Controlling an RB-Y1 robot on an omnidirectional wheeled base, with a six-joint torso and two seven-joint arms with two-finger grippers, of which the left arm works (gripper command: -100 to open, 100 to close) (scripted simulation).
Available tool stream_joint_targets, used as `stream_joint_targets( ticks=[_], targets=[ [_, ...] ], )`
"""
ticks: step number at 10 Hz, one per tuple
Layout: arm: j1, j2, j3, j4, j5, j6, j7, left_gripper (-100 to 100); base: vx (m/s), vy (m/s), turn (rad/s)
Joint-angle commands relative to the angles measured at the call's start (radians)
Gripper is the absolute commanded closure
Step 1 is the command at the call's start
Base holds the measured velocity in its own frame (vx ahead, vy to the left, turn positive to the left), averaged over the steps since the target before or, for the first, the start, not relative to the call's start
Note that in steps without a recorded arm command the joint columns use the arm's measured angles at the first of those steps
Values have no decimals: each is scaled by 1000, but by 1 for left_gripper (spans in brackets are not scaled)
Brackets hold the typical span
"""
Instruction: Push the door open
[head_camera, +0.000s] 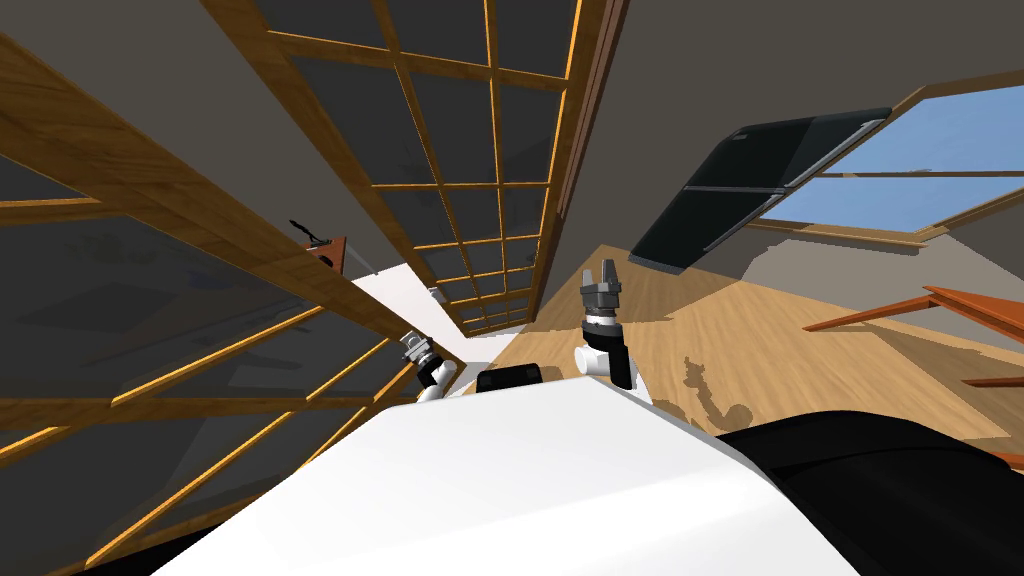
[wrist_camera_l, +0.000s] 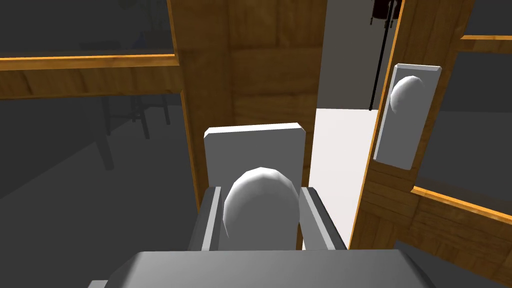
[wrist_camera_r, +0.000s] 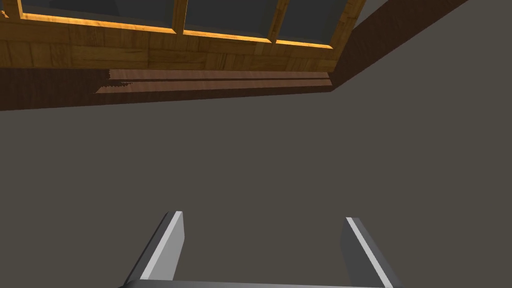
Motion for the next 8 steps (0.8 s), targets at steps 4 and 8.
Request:
stream_joint_targets(
  ticks=[4,8],
  targets=[
    [2,6,42,-2,10,-30,-9,100,61,46,-6],
    [-1,4,55,10,14,-35,-15,100,40,34,-8]
  ],
)
